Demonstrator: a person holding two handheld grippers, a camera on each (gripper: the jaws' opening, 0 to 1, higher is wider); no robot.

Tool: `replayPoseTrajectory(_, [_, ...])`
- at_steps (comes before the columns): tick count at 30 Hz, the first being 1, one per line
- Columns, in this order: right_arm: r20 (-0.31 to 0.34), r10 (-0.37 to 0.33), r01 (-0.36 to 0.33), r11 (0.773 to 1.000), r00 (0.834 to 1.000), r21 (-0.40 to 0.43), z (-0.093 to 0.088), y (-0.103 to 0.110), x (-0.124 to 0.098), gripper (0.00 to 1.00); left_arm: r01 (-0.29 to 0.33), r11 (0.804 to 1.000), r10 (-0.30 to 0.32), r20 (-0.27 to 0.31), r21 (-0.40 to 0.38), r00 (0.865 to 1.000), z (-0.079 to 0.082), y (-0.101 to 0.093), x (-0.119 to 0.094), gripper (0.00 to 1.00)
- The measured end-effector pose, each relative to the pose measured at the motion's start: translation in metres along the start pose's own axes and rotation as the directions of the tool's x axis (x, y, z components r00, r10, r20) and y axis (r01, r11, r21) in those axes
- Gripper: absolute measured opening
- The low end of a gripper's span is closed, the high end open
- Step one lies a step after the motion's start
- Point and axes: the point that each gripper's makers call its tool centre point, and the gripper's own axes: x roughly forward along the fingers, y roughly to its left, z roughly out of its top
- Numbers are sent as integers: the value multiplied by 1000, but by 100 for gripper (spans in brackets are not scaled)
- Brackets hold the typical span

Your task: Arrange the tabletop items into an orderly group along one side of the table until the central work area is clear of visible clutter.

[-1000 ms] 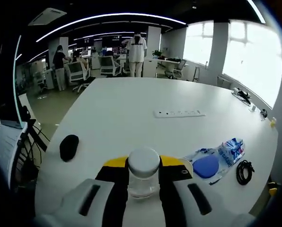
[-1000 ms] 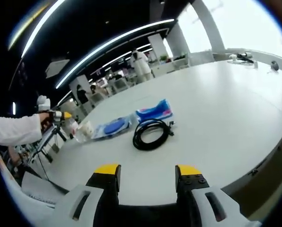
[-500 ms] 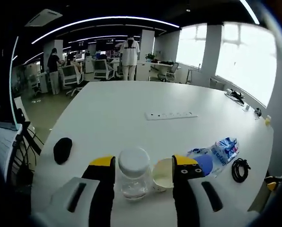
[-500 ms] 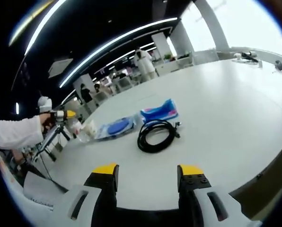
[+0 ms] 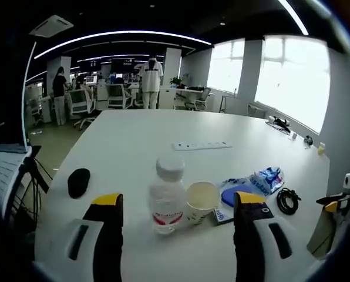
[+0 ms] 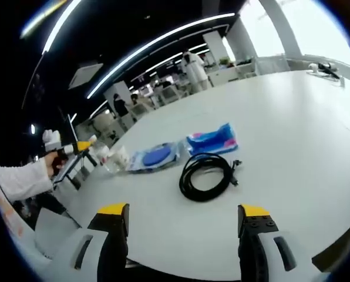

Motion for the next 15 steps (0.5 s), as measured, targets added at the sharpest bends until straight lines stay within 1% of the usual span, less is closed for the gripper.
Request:
replayPoseTrajectory(4, [-26,6,-7,1000,1000,-12,3,-6,3,81,7,1000,-7,-1,7,1000,-12,1,-14,85])
replayPoseTrajectory(6, [-36,8,-9,1000,999,-16,4,-8,4,81,24,1000,-24,-4,5,1000,-20,-1,-21,87])
replayPoseTrajectory(9, [-46,13,-14,1000,999,-17,5,-11,4,82,57,998,-56,-20,15,998,-35,-8,-33,91])
replayPoseTrajectory(12, [-53,15,-16,1000,999,-17,5,-13,3,83,71,997,-70,-38,24,997,-50,-13,-43,96])
replayPoseTrajectory(13, [-55,15,-16,1000,998,-15,5,-13,3,84,78,997,-77,-38,22,996,-54,-15,-46,97])
replayPoseTrajectory(15, [-59,15,-16,1000,998,-16,5,-15,3,84,101,994,-99,-60,30,993,-66,-23,-52,96])
